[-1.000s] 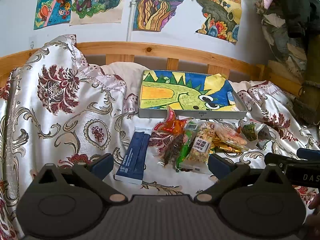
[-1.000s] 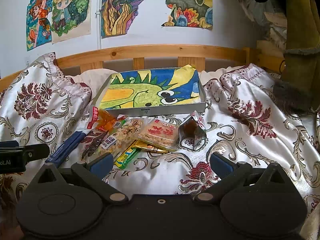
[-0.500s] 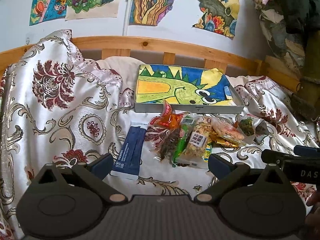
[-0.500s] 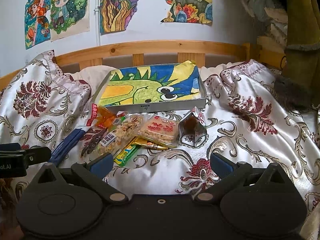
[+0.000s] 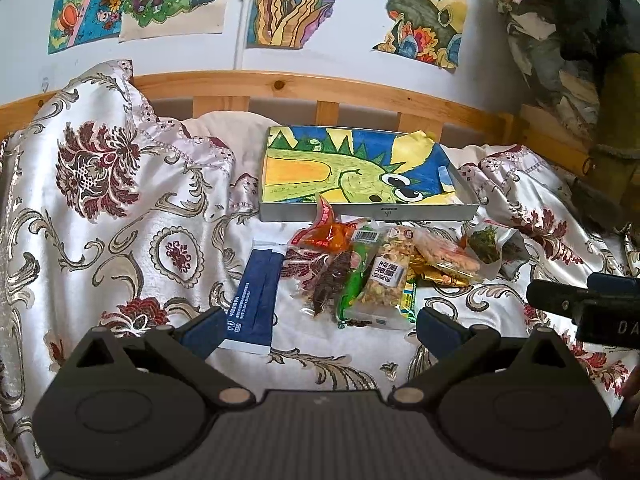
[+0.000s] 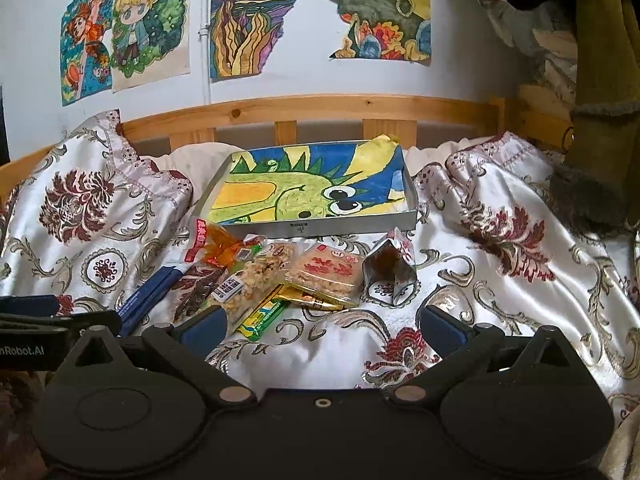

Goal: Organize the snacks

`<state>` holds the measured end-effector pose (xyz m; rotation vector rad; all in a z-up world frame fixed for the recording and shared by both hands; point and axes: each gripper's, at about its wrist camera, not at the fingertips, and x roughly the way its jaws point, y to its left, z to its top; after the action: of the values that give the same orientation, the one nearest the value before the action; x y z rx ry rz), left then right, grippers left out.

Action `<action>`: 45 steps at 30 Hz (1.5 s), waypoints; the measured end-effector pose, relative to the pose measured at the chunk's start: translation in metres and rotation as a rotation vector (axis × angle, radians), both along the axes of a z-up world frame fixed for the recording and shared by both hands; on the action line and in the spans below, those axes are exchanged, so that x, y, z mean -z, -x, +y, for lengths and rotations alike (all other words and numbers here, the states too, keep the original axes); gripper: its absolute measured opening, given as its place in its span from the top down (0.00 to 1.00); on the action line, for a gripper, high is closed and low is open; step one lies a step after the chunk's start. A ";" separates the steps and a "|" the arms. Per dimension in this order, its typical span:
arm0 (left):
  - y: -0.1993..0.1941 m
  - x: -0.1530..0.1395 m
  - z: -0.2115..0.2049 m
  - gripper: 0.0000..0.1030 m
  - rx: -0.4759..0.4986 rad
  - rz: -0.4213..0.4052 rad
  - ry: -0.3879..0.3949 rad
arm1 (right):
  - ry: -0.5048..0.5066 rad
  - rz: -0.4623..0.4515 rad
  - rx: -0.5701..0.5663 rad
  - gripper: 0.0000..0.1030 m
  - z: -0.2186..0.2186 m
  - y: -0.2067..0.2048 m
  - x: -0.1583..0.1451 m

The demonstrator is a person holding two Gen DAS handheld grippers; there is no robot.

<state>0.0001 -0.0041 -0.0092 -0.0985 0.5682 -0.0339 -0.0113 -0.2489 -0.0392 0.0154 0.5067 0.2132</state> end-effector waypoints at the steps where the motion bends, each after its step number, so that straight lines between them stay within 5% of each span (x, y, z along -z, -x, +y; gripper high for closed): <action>1: 0.000 0.000 0.000 0.01 0.002 0.002 0.001 | -0.009 0.007 0.003 0.01 -0.001 0.000 0.000; 23: -0.033 -0.007 0.000 0.01 0.017 0.096 0.010 | -0.028 0.113 -0.056 0.01 -0.003 -0.019 -0.003; 28: -0.048 -0.008 0.004 0.01 -0.006 0.133 -0.005 | 0.114 0.133 -0.144 0.01 0.009 -0.035 -0.002; 45: -0.091 0.011 0.025 0.01 0.008 0.190 -0.081 | 0.038 0.136 -0.410 0.01 0.046 -0.094 0.009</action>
<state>0.0913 0.0209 -0.0206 -0.0205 0.7591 -0.0096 0.0828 -0.2026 -0.0484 -0.1130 0.6473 0.6065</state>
